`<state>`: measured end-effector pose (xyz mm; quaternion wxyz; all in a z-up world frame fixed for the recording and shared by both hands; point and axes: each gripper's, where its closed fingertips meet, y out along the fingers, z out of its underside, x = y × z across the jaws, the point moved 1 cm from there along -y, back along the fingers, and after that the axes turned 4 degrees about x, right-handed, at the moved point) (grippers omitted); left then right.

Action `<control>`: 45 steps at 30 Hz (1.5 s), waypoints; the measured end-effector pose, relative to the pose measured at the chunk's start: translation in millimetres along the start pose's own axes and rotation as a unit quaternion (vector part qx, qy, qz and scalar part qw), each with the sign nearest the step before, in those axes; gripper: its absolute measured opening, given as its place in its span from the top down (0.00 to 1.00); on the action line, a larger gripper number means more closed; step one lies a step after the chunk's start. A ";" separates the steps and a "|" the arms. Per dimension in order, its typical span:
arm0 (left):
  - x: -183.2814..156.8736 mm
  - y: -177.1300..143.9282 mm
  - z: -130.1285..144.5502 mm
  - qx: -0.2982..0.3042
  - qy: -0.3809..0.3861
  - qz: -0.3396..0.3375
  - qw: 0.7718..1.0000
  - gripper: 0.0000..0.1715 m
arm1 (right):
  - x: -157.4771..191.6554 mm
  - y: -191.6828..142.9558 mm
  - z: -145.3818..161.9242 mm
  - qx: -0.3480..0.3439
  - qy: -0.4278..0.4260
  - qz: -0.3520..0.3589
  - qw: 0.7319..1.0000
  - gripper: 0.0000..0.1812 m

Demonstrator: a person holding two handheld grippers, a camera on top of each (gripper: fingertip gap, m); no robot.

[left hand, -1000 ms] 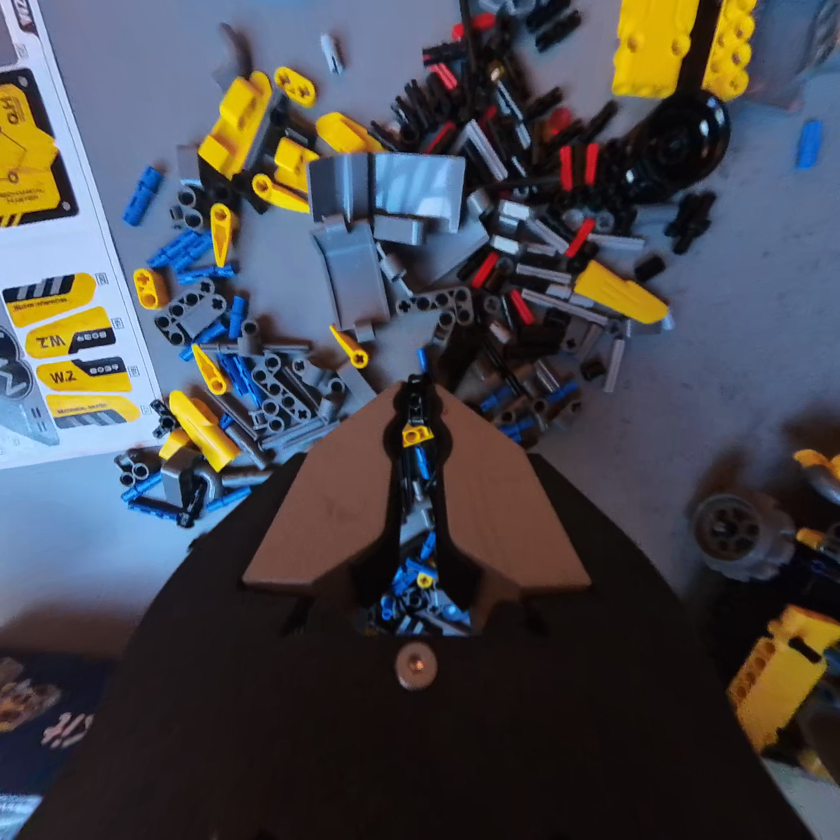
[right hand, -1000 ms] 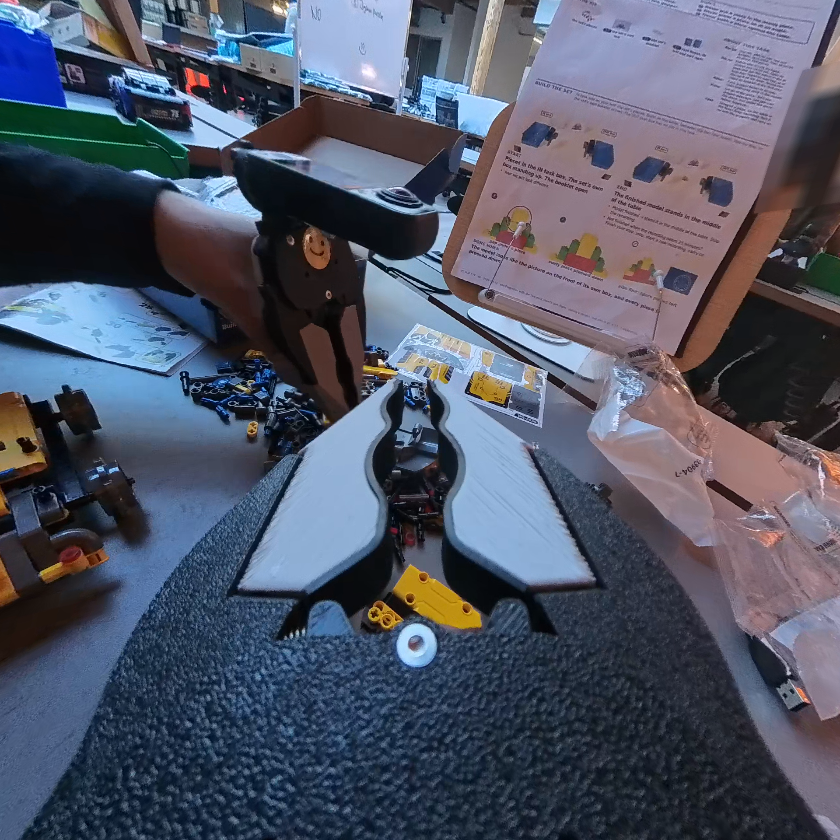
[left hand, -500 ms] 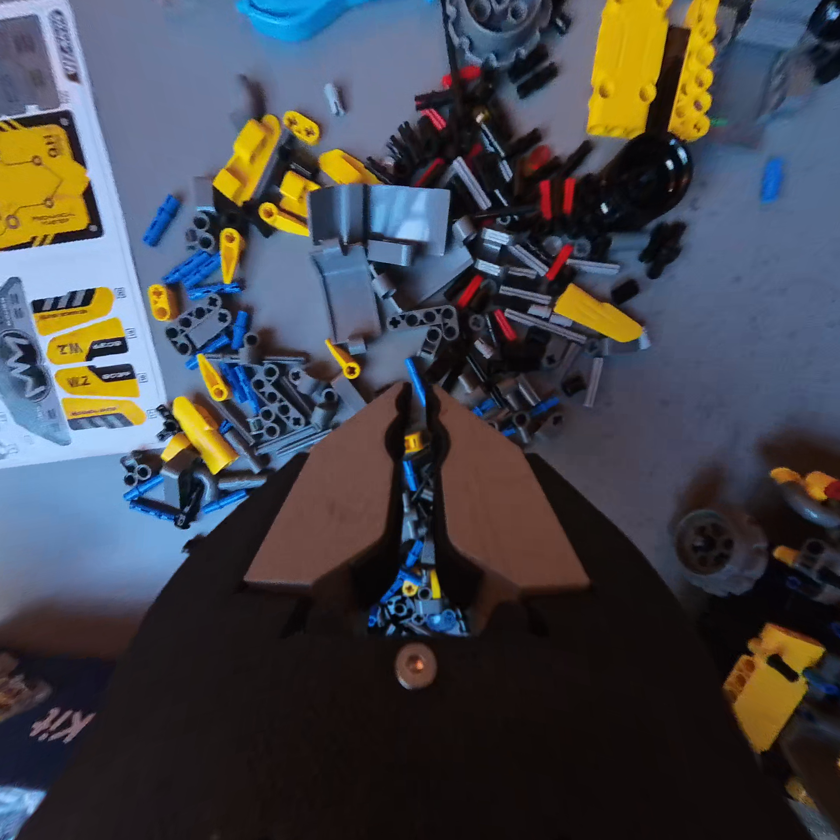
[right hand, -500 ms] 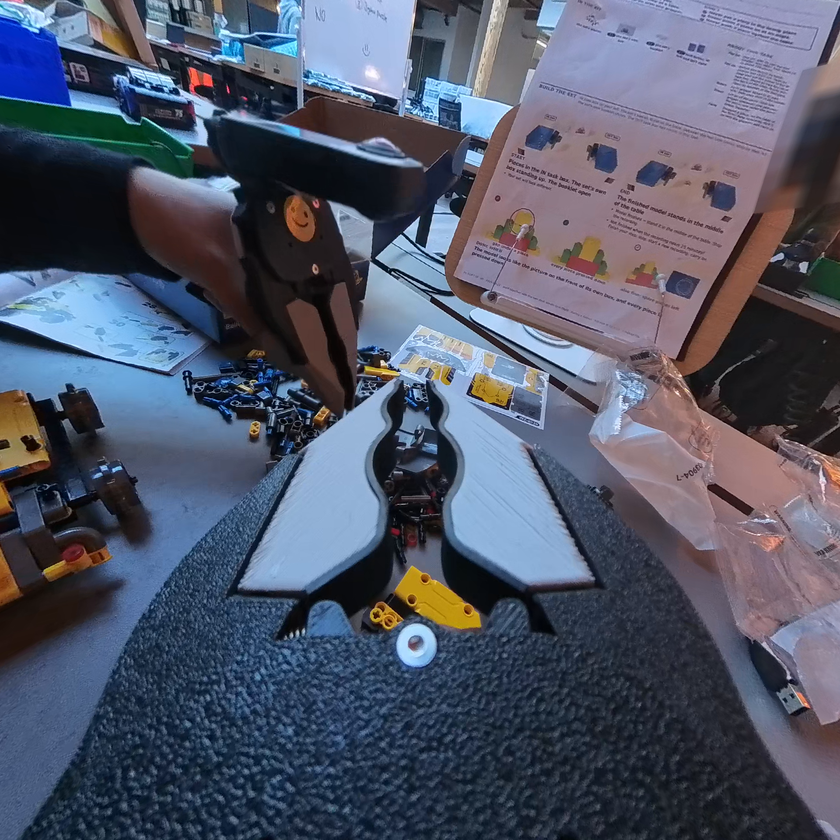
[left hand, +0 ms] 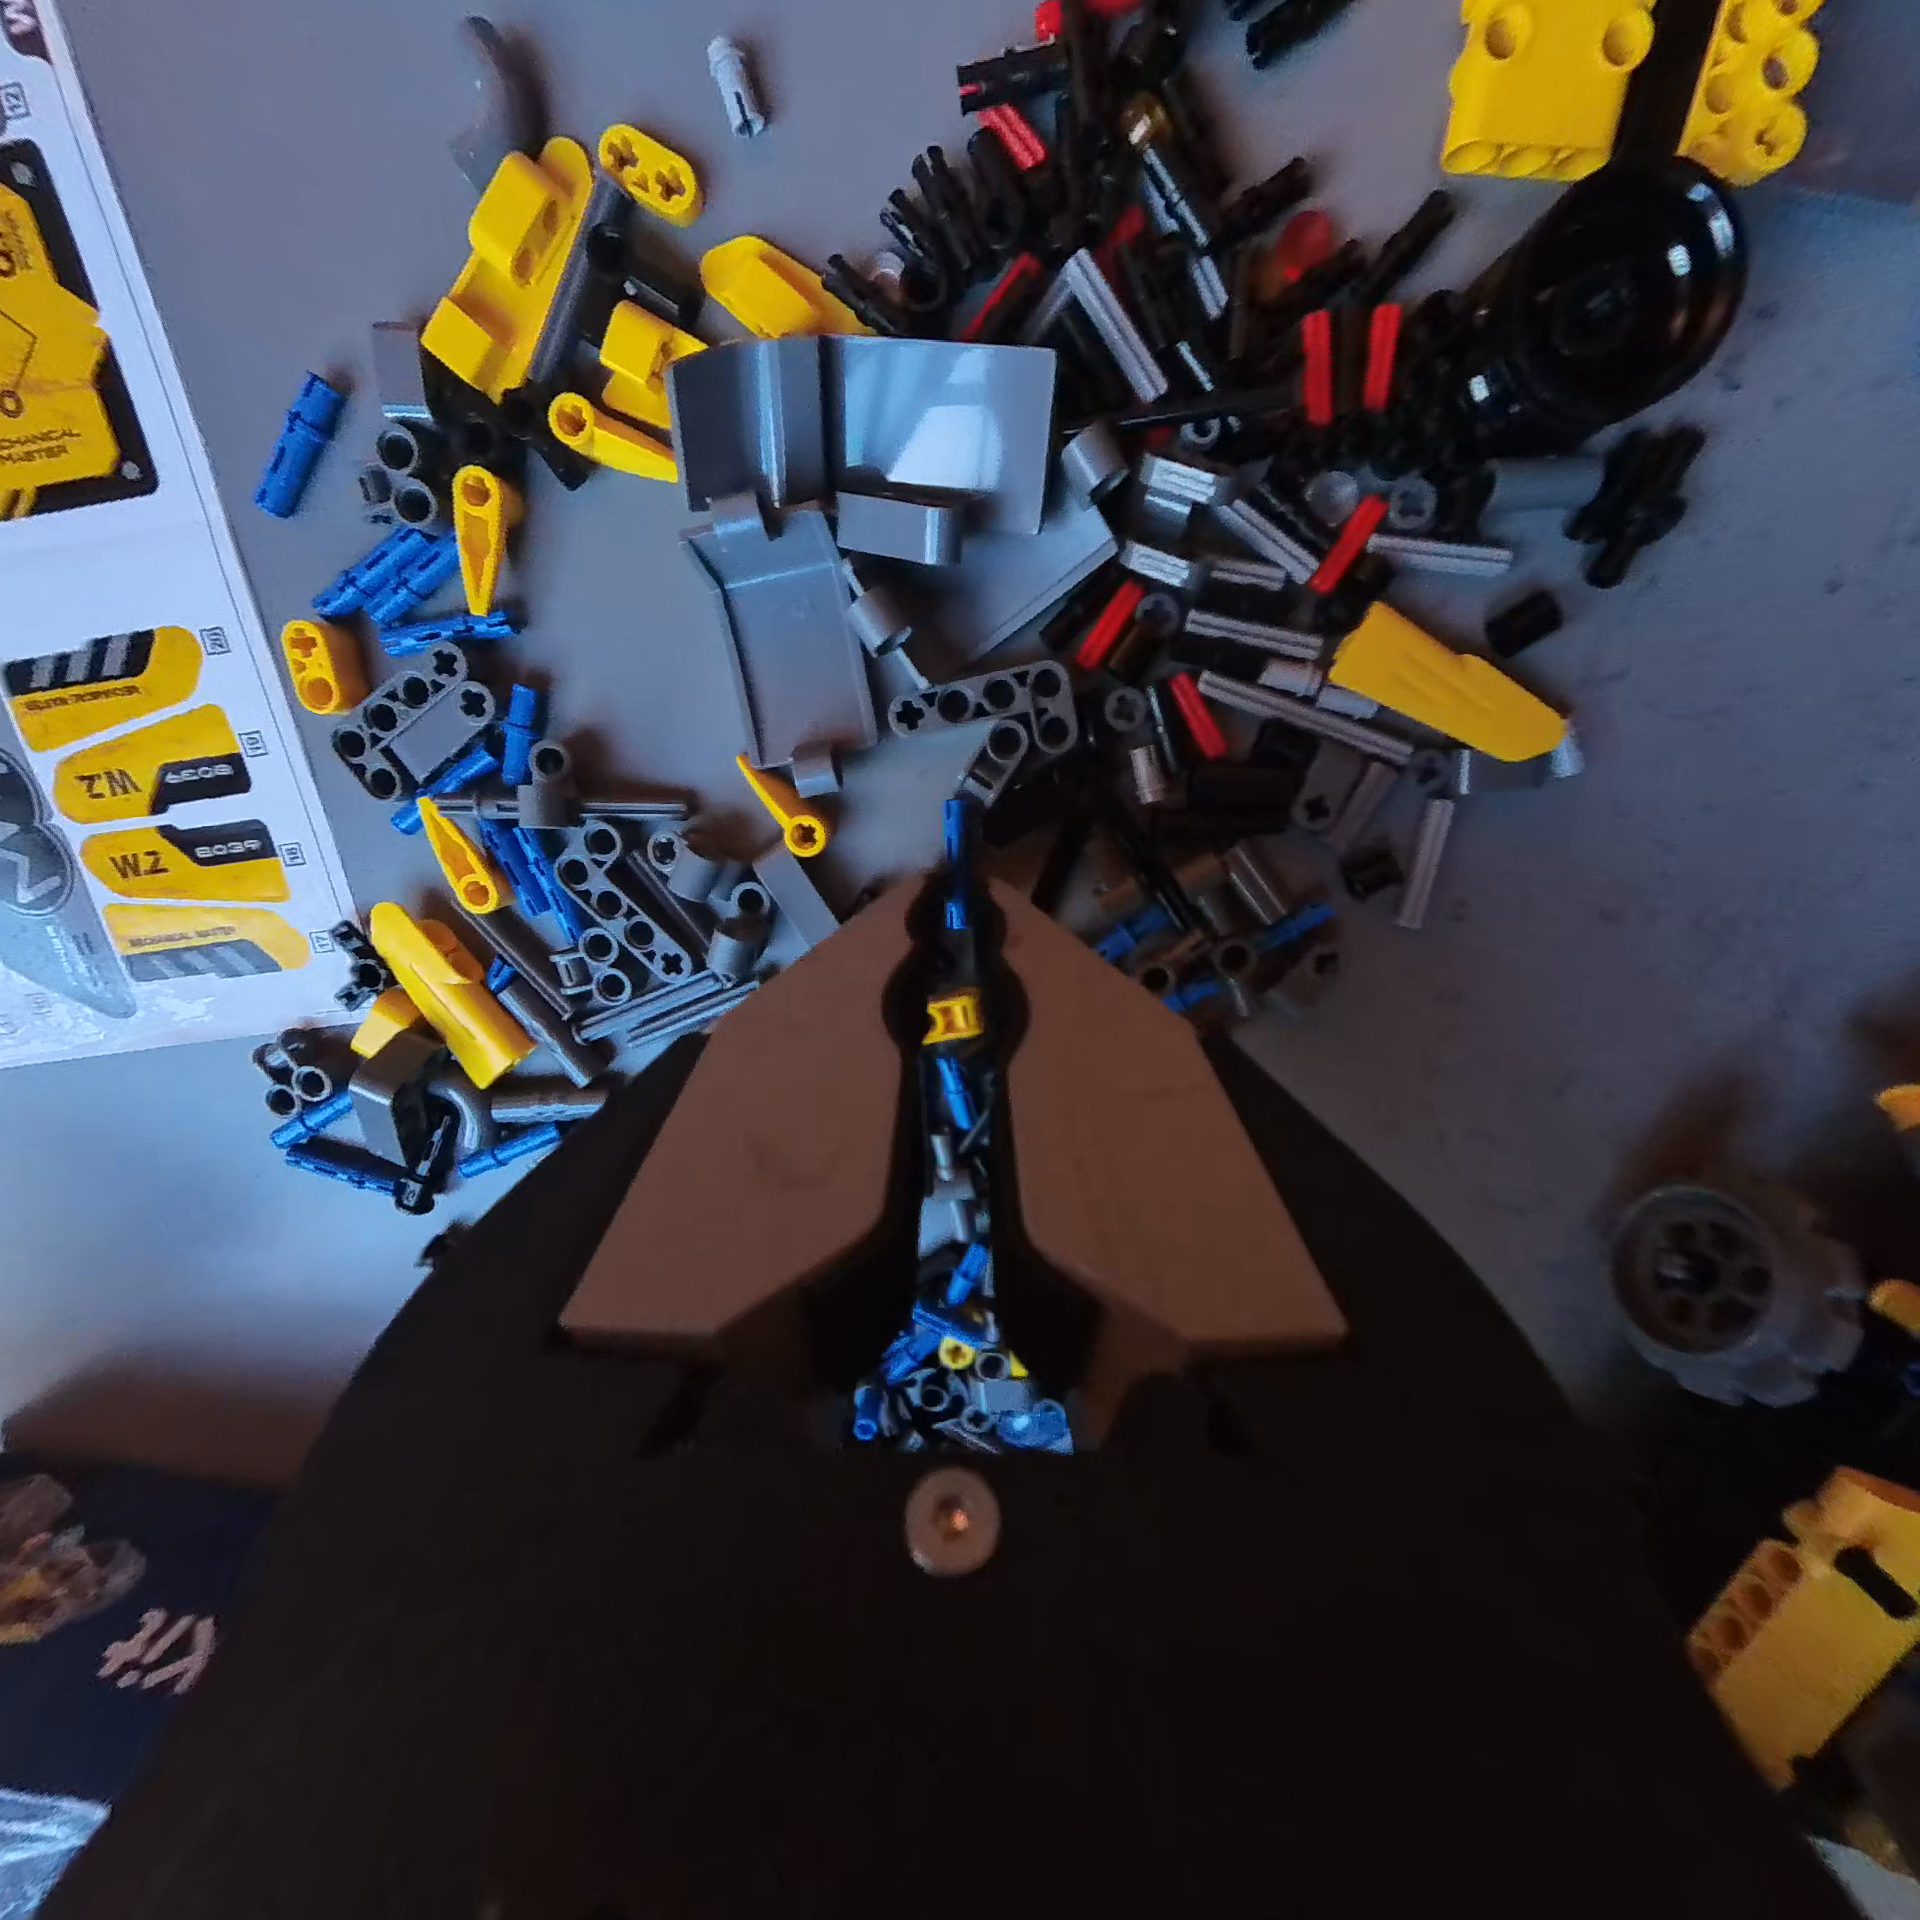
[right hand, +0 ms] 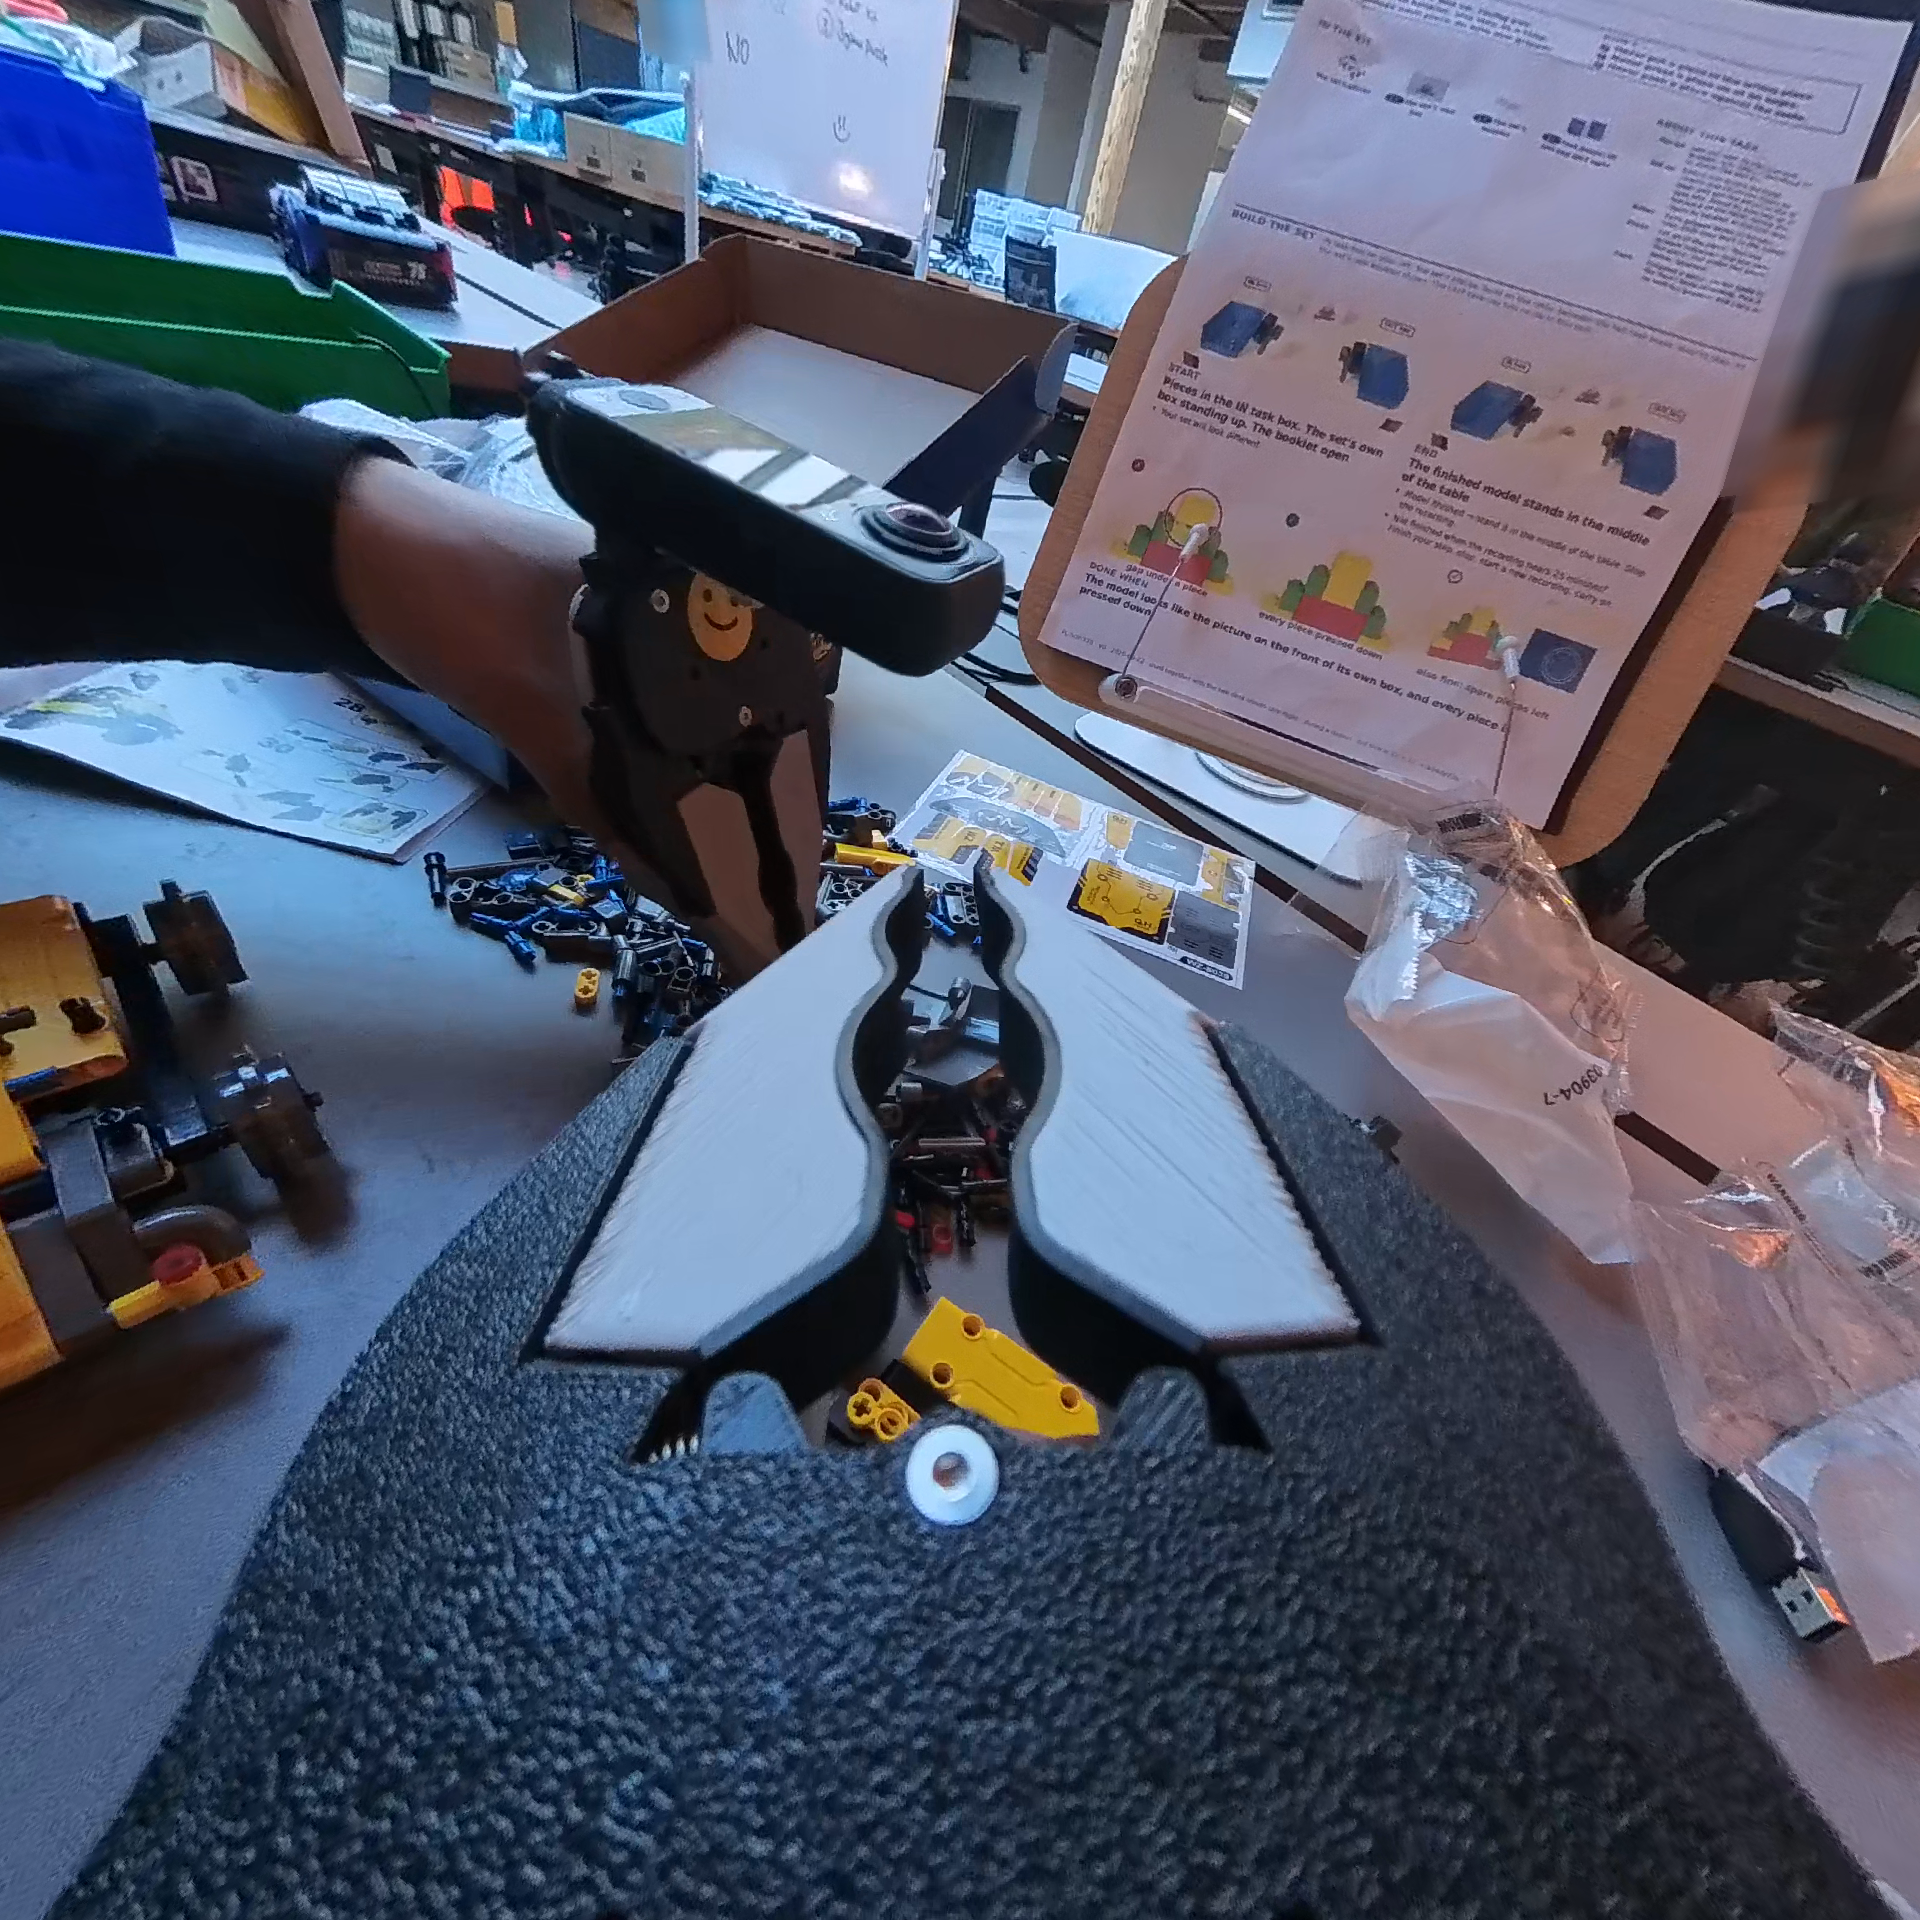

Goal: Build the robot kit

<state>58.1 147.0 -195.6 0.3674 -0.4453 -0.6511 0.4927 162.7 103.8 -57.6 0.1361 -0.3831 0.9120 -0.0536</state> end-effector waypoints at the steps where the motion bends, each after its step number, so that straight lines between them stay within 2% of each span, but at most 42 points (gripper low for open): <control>1: 1.7 -1.5 -1.3 -0.005 0.002 -0.008 1.000 0.99 | -0.1 0.1 0.2 0.000 0.000 0.000 1.000 0.95; 6: -4.5 -33.9 -12.7 -0.048 0.004 -0.019 0.999 1.00 | -4.3 -1.3 0.1 -0.002 0.004 0.007 1.000 0.95; 9: -47.2 -53.6 -31.8 -0.093 0.038 0.034 0.994 0.99 | -9.1 -4.1 -2.2 -0.011 0.013 0.013 1.000 0.95; 15: -155.1 -24.0 -50.8 -0.073 0.142 0.129 0.979 0.99 | -26.8 -12.4 -4.7 -0.025 0.023 0.047 0.998 0.95; 20: -178.9 8.3 -64.4 -0.064 0.152 0.127 0.978 0.99 | -47.2 -19.9 0.1 -0.028 0.052 0.071 0.996 0.95; 22: -189.8 8.0 -68.3 -0.068 0.156 0.151 0.974 0.99 | -50.3 -21.6 0.0 -0.031 0.059 0.073 0.995 0.95; 25: -188.1 8.1 -70.3 -0.064 0.162 0.133 0.976 0.95 | -49.5 -21.9 -0.9 -0.033 0.060 0.071 0.995 0.96; 31: -173.0 -7.5 -77.5 -0.098 0.126 0.132 0.978 0.96 | -48.4 -24.3 -4.6 -0.041 0.059 0.069 0.995 0.96; 34: -149.0 -9.0 -89.6 -0.123 0.088 0.076 0.986 0.97 | -51.5 -27.1 -5.8 -0.047 0.068 0.070 0.994 0.96; 37: -147.9 1.6 -92.8 -0.108 0.086 0.066 0.988 0.92 | -53.5 -28.7 -6.6 -0.052 0.075 0.071 0.993 0.96; 41: -147.8 16.7 -86.9 -0.081 0.101 0.052 0.990 0.94 | -53.7 -28.9 -6.5 -0.051 0.073 0.072 0.993 0.96; 42: -144.3 16.6 -87.6 -0.084 0.100 0.042 0.990 0.98 | -53.8 -29.0 -6.6 -0.052 0.073 0.073 0.993 0.96; 44: -132.5 16.7 -86.6 -0.074 0.099 0.016 0.992 1.00 | -53.8 -29.4 -7.1 -0.053 0.074 0.072 0.993 0.96; 45: -128.4 16.5 -85.3 -0.069 0.098 0.013 0.993 0.97 | -53.8 -29.5 -7.2 -0.054 0.074 0.072 0.993 0.96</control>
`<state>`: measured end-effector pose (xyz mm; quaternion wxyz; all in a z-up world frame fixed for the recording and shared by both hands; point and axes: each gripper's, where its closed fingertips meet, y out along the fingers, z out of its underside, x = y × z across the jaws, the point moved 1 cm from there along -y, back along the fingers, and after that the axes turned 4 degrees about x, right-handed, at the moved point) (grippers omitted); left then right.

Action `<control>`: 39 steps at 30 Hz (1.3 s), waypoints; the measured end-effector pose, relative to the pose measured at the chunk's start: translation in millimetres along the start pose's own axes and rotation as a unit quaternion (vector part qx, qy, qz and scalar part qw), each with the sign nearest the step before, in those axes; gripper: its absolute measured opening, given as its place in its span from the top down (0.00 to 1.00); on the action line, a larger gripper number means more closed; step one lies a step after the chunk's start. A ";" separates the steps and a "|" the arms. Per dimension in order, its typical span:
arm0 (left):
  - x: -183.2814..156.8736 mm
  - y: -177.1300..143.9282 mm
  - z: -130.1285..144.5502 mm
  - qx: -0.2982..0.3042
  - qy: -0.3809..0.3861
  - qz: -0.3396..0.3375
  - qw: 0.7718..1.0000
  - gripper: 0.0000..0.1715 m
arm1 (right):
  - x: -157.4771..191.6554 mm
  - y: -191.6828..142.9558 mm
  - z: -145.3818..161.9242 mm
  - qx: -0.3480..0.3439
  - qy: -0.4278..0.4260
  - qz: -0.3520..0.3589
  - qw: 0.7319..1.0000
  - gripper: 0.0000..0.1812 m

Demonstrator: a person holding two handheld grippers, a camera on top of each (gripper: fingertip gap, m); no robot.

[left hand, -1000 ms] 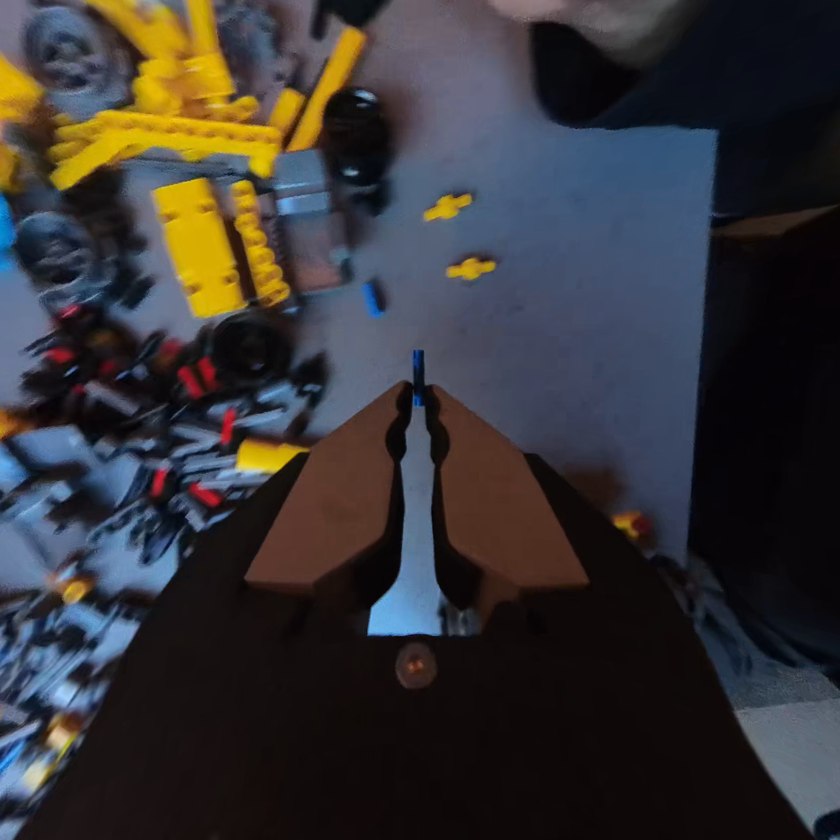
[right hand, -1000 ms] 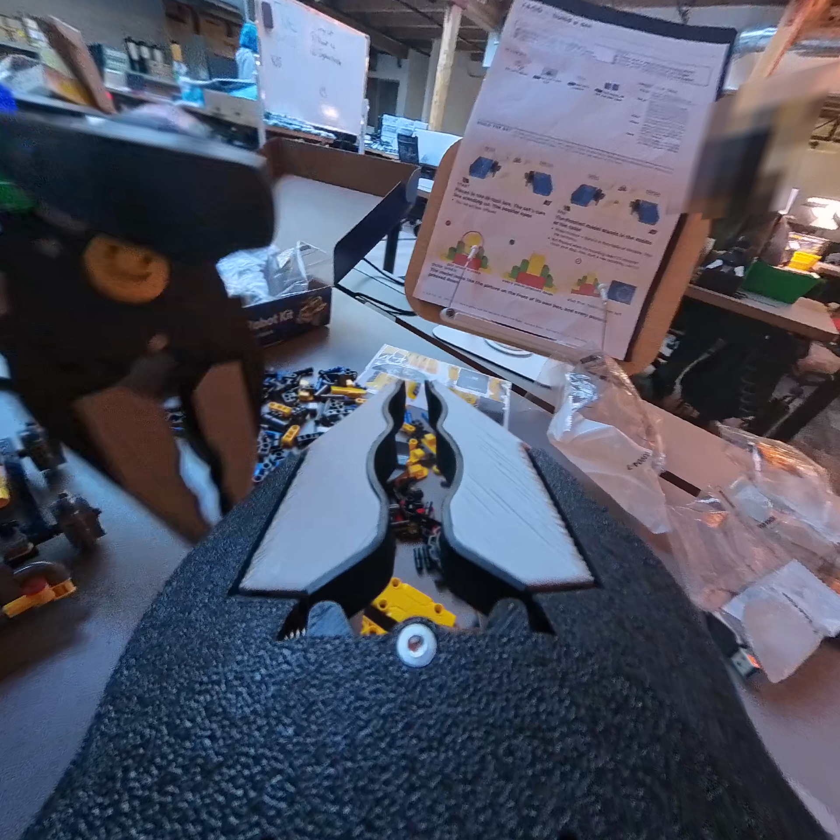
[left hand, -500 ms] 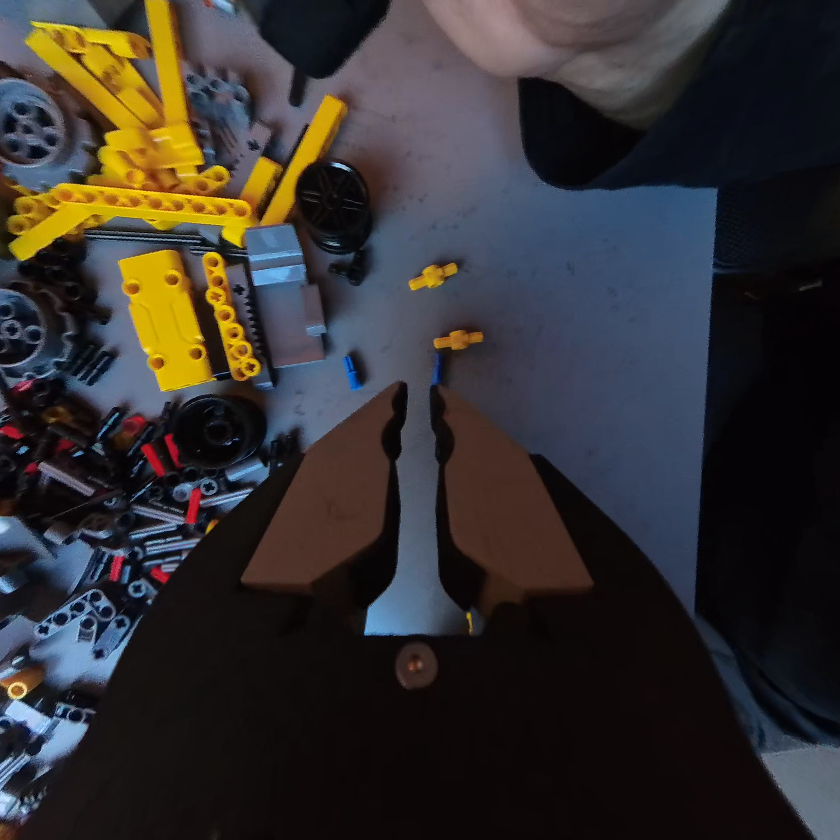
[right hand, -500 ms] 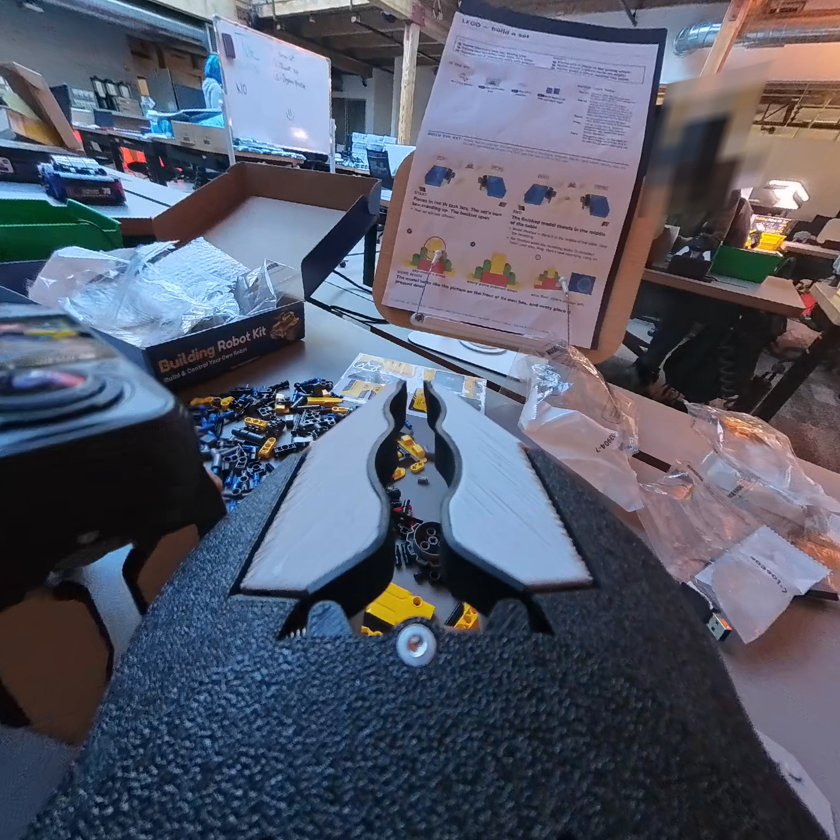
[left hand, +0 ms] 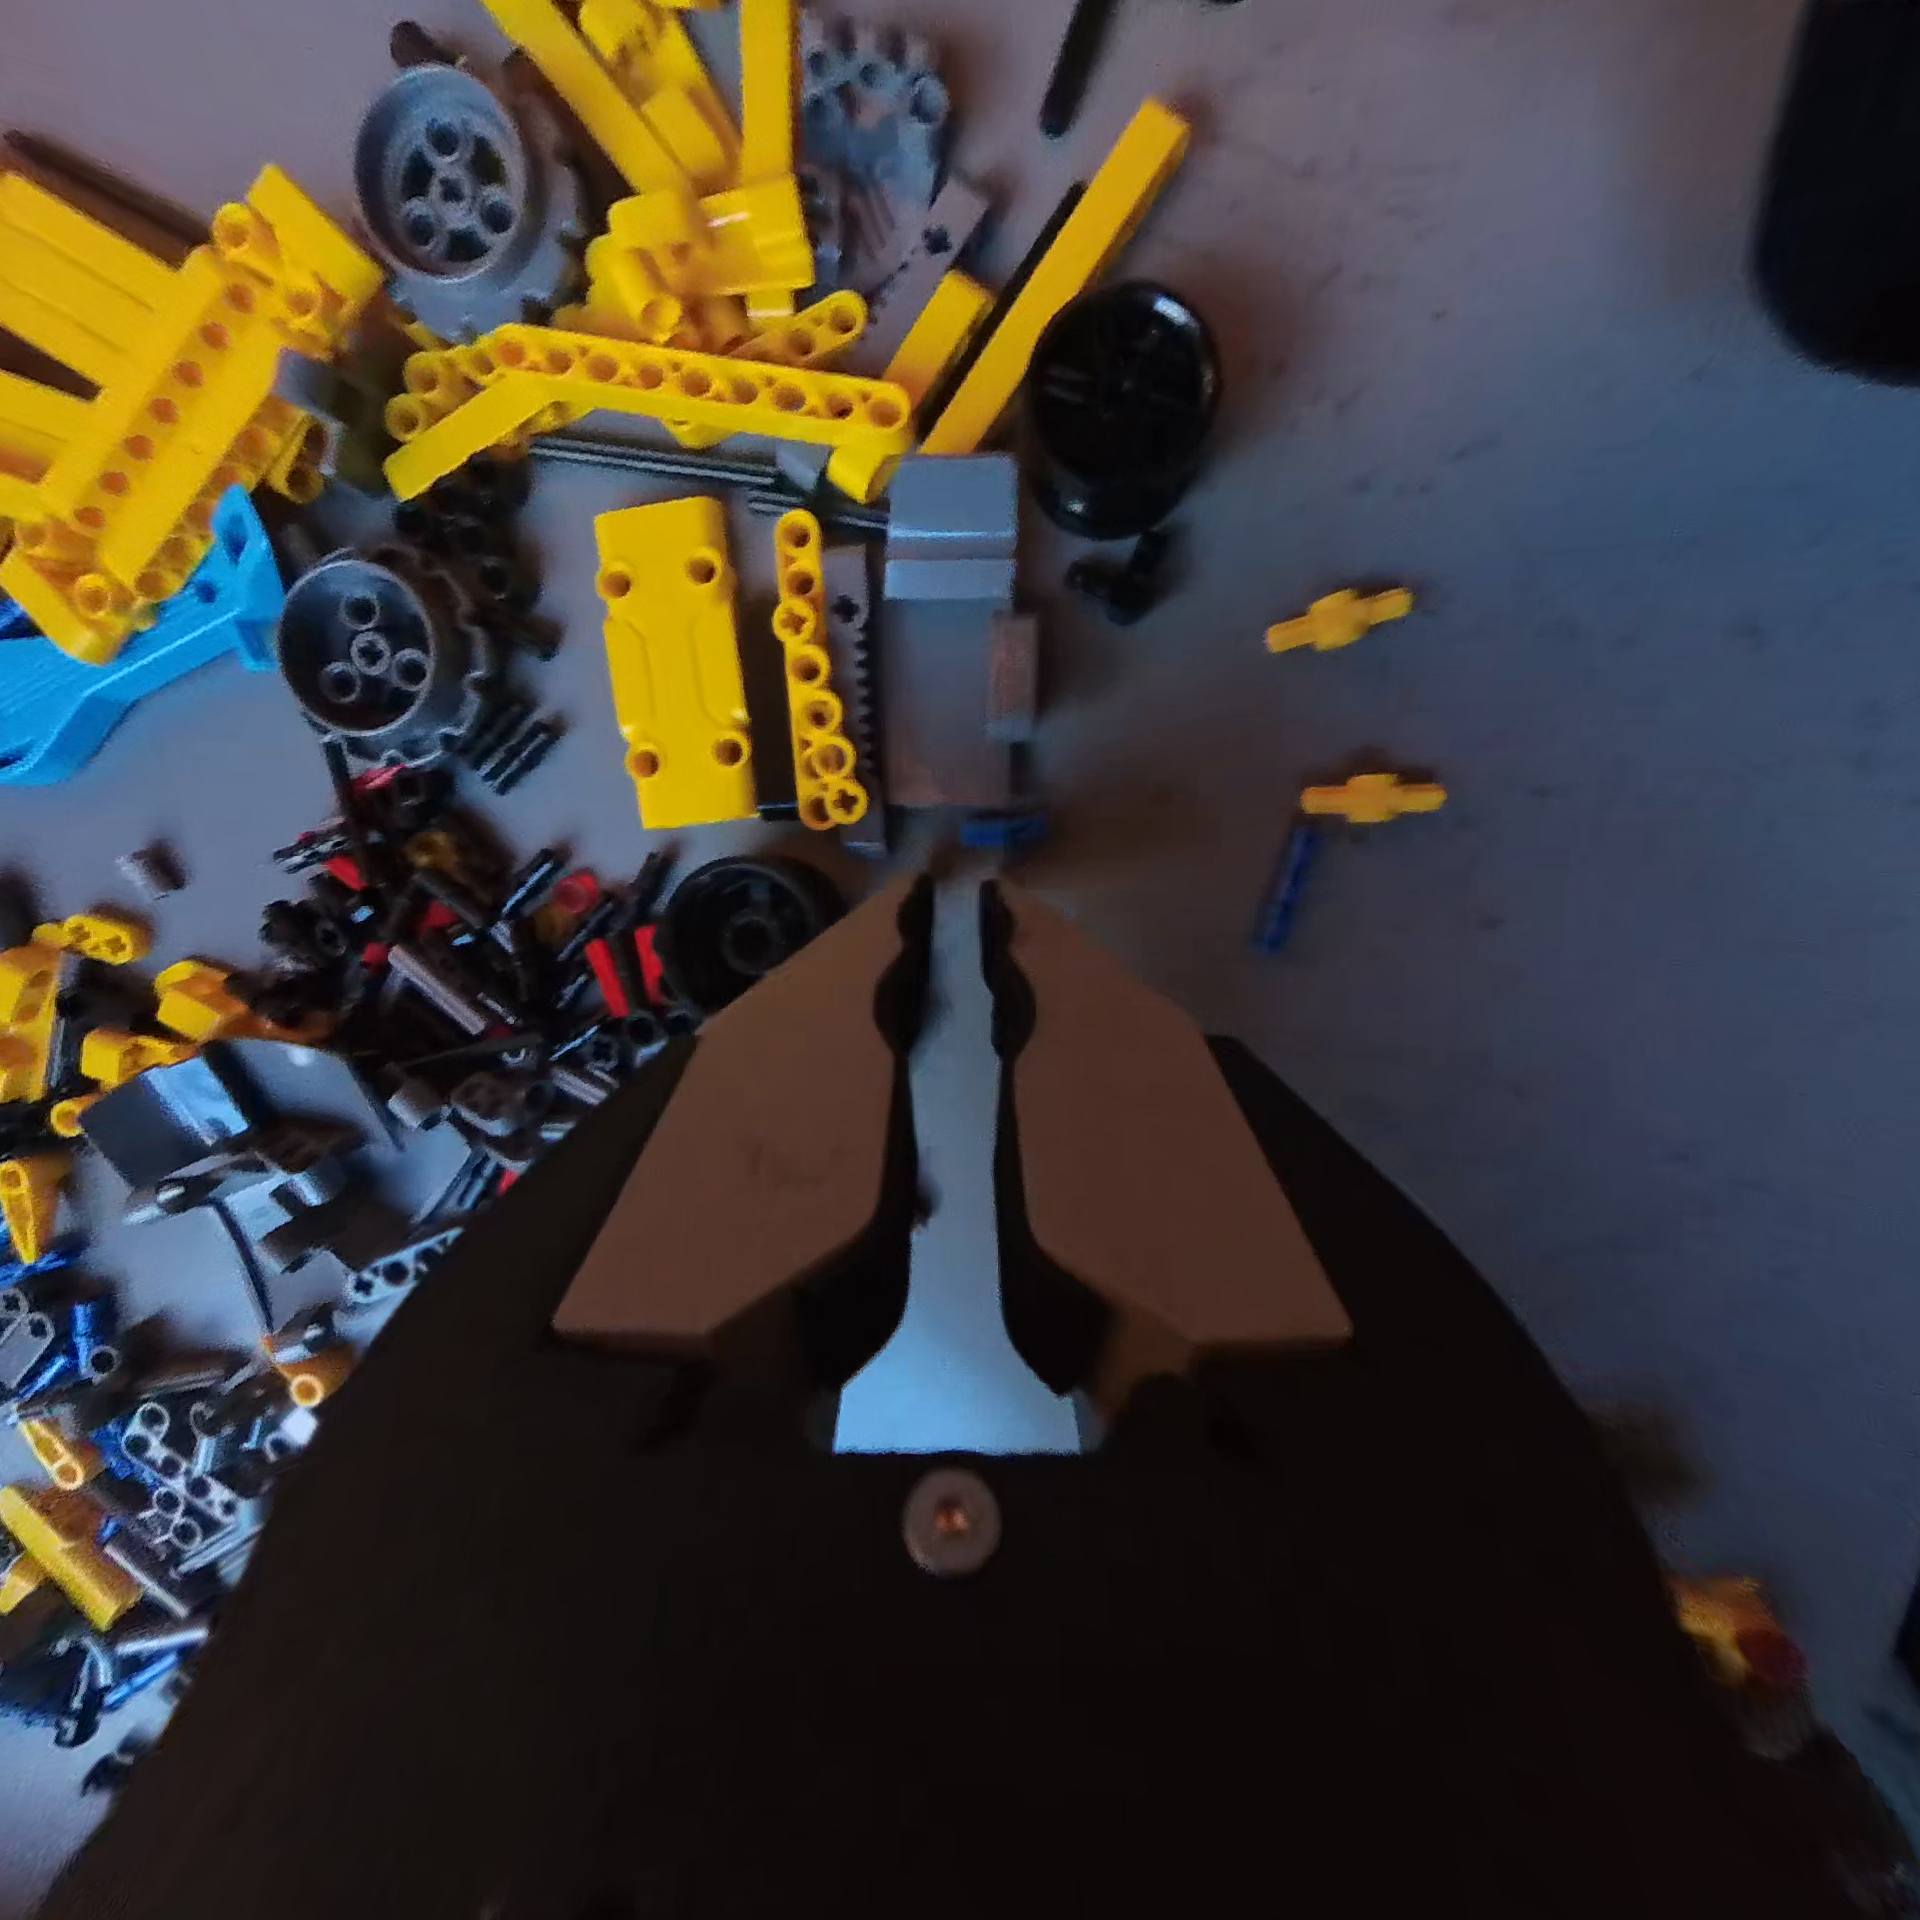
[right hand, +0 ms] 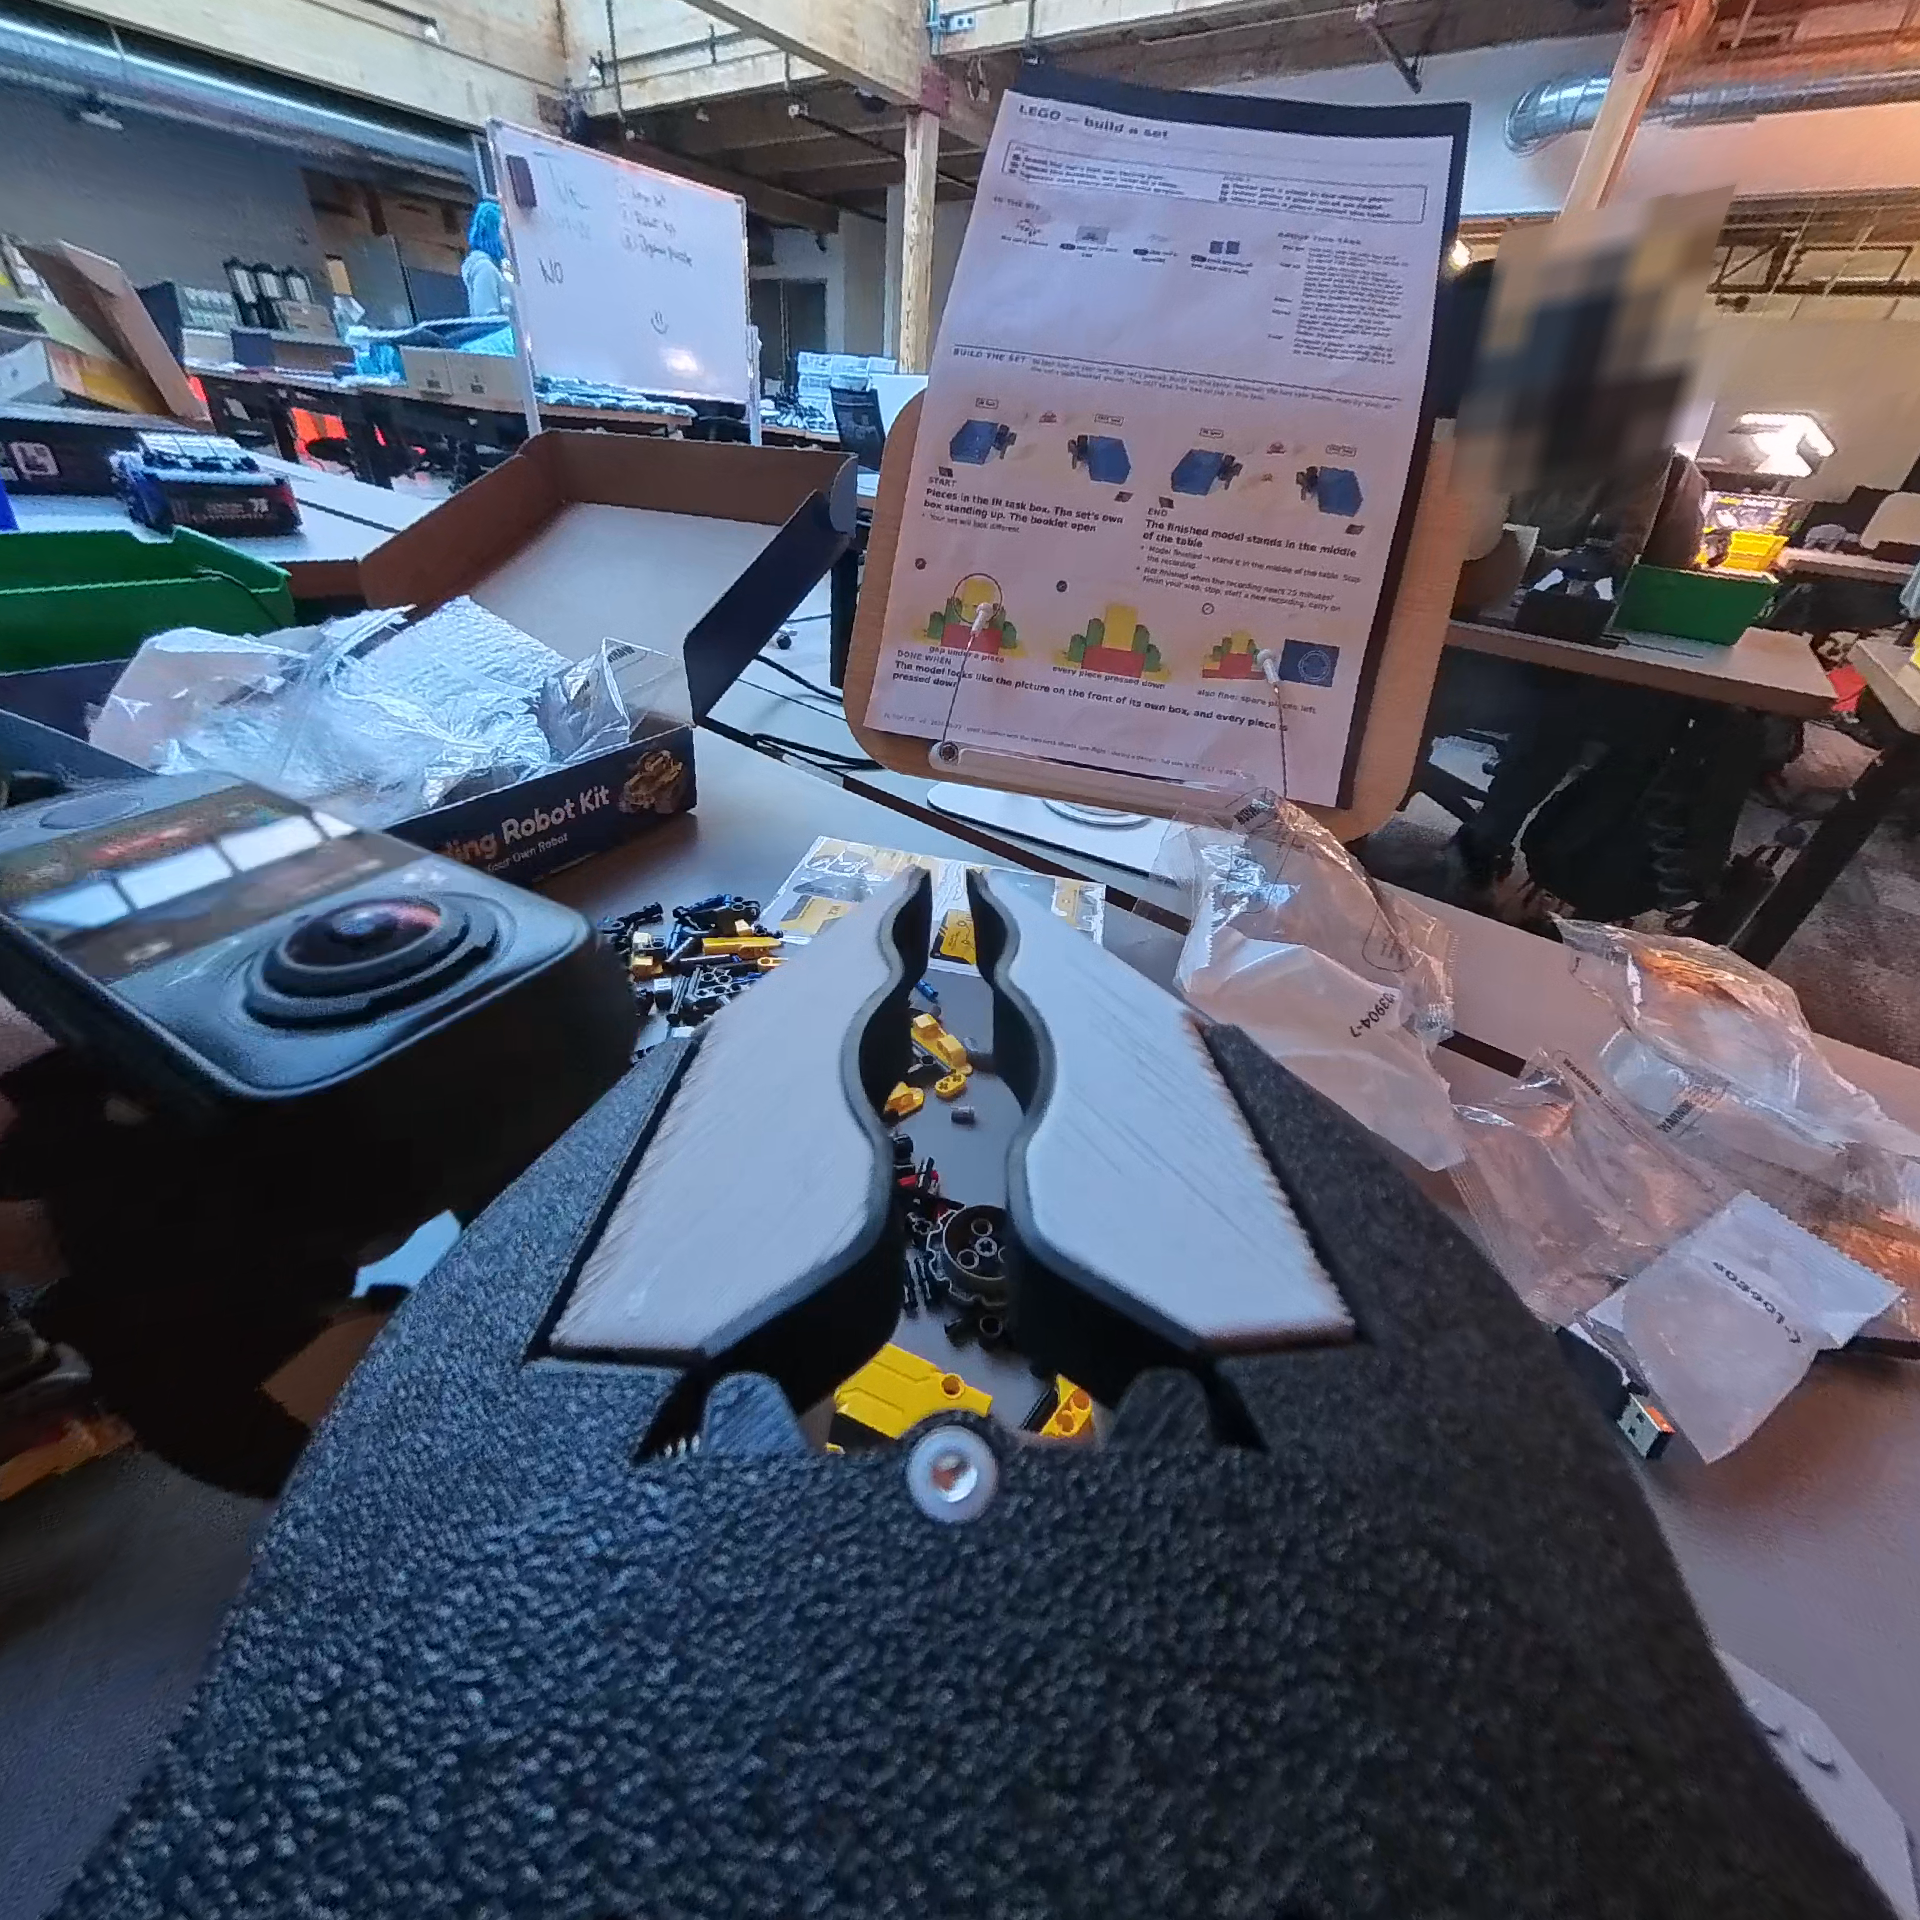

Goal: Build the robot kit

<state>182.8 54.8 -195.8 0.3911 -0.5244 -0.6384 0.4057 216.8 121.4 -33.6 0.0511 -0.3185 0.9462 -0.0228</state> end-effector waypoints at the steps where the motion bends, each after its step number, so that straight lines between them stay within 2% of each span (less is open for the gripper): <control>1: 0.5 -1.6 1.0 -0.001 -0.004 0.009 1.000 0.93 | -0.1 -0.1 0.0 0.000 0.000 0.001 1.000 0.96; 4: 1.7 -16.5 4.0 -0.024 -0.032 0.034 0.999 0.89 | -3.8 -0.6 0.7 0.001 -0.001 0.007 1.000 0.96; 6: 16.6 -34.7 15.5 -0.040 -0.053 0.011 0.998 0.88 | -8.4 -2.4 0.5 -0.001 0.005 0.012 1.000 0.96; 10: 74.2 -88.3 72.0 -0.054 -0.141 -0.068 0.986 0.87 | -18.1 -7.9 -2.5 -0.013 0.022 0.021 0.999 0.96; 13: 121.6 -137.0 131.3 -0.049 -0.239 -0.145 0.959 0.86 | -18.2 -8.2 -3.0 -0.016 0.028 0.020 0.999 0.96; 16: 131.3 -170.8 168.0 -0.047 -0.285 -0.181 0.940 0.78 | -14.8 -6.1 -1.7 -0.010 0.019 0.018 1.000 0.96; 18: 134.5 -192.6 177.3 -0.064 -0.285 -0.222 0.930 0.82 | -12.7 -4.8 -0.6 -0.007 0.014 0.017 1.000 0.96; 20: 134.4 -208.7 182.6 -0.082 -0.292 -0.239 0.923 0.82 | -11.0 -3.4 1.1 -0.003 0.010 0.016 1.000 0.96; 22: 127.0 -212.4 188.0 -0.088 -0.295 -0.223 0.925 0.82 | -9.4 -1.8 3.0 0.001 0.008 0.014 1.000 0.96; 25: 113.9 -207.8 209.8 -0.052 -0.284 -0.216 0.933 0.81 | -7.7 1.3 7.2 0.010 -0.003 0.017 1.000 0.96; 31: 101.1 -197.7 241.8 -0.030 -0.287 -0.182 0.940 0.82 | -3.7 8.8 16.5 0.030 -0.015 0.018 0.999 0.96; 39: 111.2 -183.8 218.8 -0.061 -0.271 -0.167 0.946 0.84 | 1.8 16.6 26.7 0.051 -0.037 0.019 0.998 0.96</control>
